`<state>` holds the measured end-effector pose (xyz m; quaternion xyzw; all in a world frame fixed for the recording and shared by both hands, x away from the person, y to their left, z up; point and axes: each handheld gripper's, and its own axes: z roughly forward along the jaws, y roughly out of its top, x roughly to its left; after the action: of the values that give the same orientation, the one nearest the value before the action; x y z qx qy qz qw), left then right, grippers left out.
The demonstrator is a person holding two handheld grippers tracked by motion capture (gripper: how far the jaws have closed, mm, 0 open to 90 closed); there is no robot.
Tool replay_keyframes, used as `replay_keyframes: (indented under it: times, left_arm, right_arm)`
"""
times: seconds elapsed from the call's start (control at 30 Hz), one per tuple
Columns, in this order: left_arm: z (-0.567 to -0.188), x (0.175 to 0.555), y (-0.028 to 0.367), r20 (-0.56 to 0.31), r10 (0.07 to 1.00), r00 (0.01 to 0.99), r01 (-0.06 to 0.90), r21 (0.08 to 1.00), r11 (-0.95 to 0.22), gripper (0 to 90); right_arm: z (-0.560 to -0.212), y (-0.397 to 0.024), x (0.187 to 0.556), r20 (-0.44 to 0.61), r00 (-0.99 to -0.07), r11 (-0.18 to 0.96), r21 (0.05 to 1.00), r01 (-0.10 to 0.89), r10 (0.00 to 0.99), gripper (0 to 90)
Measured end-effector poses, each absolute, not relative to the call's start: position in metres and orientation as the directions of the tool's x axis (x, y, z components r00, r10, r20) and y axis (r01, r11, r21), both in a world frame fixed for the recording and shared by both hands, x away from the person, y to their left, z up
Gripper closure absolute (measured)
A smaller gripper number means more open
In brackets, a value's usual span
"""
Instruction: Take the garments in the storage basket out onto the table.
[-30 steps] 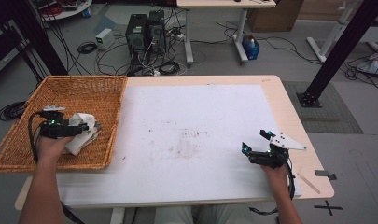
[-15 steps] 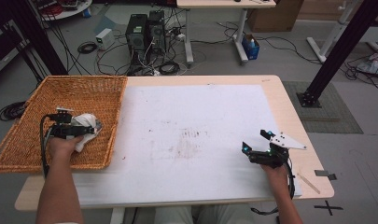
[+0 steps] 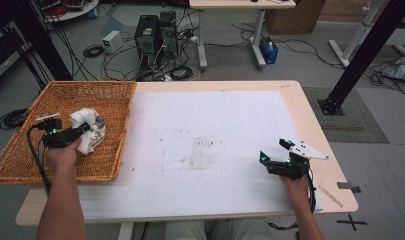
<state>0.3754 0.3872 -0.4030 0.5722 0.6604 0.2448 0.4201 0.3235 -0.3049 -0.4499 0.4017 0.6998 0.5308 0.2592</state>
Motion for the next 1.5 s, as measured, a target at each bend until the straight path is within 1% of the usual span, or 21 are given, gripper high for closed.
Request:
replay_keyframes:
  times: [0.03,0.13,0.2,0.23,0.27,0.33,0.37,0.57,0.73,0.93,1.0,1.03,1.07,1.17,1.2,1.23,1.27,1.3,1.33,1.47,1.5]
  left_arm:
    - [-0.399,0.373,0.388,-0.271,0.962,0.021,0.526,0.821,0.220,57.6]
    - [-0.391,0.365,0.391,-0.303,0.952,0.037,0.447,0.857,0.255,57.6]
    - [-0.383,0.357,0.393,-0.316,0.947,0.054,0.366,0.889,0.276,57.6]
    - [-0.380,0.354,0.393,-0.319,0.946,0.064,0.340,0.898,0.280,57.6]
    - [-0.380,0.354,0.393,-0.319,0.946,0.064,0.340,0.898,0.280,57.6]
    - [-0.375,0.349,0.394,-0.337,0.937,0.089,0.286,0.910,0.300,57.6]
    - [-0.372,0.346,0.395,-0.346,0.931,0.116,0.258,0.916,0.309,57.5]
    - [-0.354,0.336,0.392,-0.343,0.915,0.212,0.137,0.937,0.320,57.5]
    - [-0.332,0.327,0.390,-0.306,0.908,0.286,0.036,0.950,0.309,57.5]
    - [-0.315,0.319,0.386,-0.260,0.898,0.354,-0.019,0.958,0.285,57.5]
    - [-0.310,0.317,0.384,-0.250,0.889,0.383,-0.033,0.958,0.284,57.5]
    - [-0.305,0.316,0.381,-0.237,0.873,0.425,-0.049,0.958,0.284,57.5]
    - [-0.305,0.316,0.381,-0.237,0.873,0.425,-0.049,0.958,0.284,57.5]
    - [-0.294,0.313,0.372,-0.205,0.833,0.515,-0.079,0.956,0.284,57.4]
    - [-0.294,0.313,0.372,-0.205,0.833,0.515,-0.079,0.956,0.284,57.4]
    - [-0.288,0.313,0.366,-0.183,0.810,0.557,-0.090,0.956,0.278,57.5]
    - [-0.288,0.313,0.366,-0.183,0.810,0.557,-0.090,0.956,0.278,57.4]
    - [-0.283,0.312,0.360,-0.167,0.785,0.597,-0.101,0.955,0.280,57.4]
    - [-0.283,0.312,0.360,-0.167,0.785,0.597,-0.101,0.955,0.280,57.4]
    - [-0.271,0.313,0.344,-0.132,0.713,0.689,-0.120,0.949,0.292,57.4]
    - [-0.267,0.314,0.336,-0.126,0.680,0.722,-0.116,0.947,0.299,57.4]
  right_arm:
    - [-0.450,-0.305,0.323,0.064,-0.543,0.113,0.951,0.287,0.837,5.5]
    - [-0.450,-0.305,0.324,0.061,-0.543,0.114,0.952,0.282,0.838,5.5]
    - [-0.450,-0.305,0.324,0.066,-0.541,0.110,0.952,0.286,0.838,5.5]
    - [-0.450,-0.305,0.324,0.067,-0.541,0.108,0.952,0.286,0.838,5.5]
    - [-0.450,-0.305,0.323,0.066,-0.541,0.108,0.952,0.285,0.839,5.5]
    - [-0.450,-0.305,0.323,0.065,-0.540,0.109,0.952,0.284,0.839,5.5]
    - [-0.450,-0.305,0.323,0.065,-0.541,0.109,0.953,0.284,0.839,5.5]
    - [-0.450,-0.306,0.323,0.070,-0.542,0.105,0.953,0.285,0.838,5.5]
    - [-0.450,-0.306,0.323,0.065,-0.540,0.108,0.954,0.281,0.839,5.5]
    - [-0.450,-0.306,0.323,0.064,-0.541,0.107,0.954,0.279,0.839,5.5]
    - [-0.450,-0.306,0.323,0.063,-0.540,0.107,0.955,0.277,0.839,5.5]
    - [-0.450,-0.306,0.323,0.062,-0.541,0.107,0.955,0.276,0.839,5.5]
    - [-0.450,-0.306,0.323,0.062,-0.541,0.107,0.955,0.276,0.839,5.5]
    - [-0.450,-0.306,0.323,0.063,-0.542,0.107,0.955,0.276,0.838,5.5]
    - [-0.450,-0.306,0.323,0.063,-0.542,0.107,0.955,0.276,0.838,5.5]
    - [-0.450,-0.306,0.323,0.063,-0.543,0.107,0.955,0.276,0.838,5.5]
    - [-0.450,-0.306,0.323,0.063,-0.543,0.107,0.955,0.277,0.838,5.5]
    - [-0.450,-0.306,0.323,0.065,-0.543,0.107,0.954,0.279,0.837,5.5]
    - [-0.450,-0.306,0.323,0.065,-0.543,0.107,0.954,0.279,0.837,5.5]
    - [-0.450,-0.306,0.323,0.062,-0.543,0.108,0.955,0.276,0.837,5.5]
    - [-0.450,-0.306,0.323,0.066,-0.542,0.107,0.954,0.280,0.838,5.5]
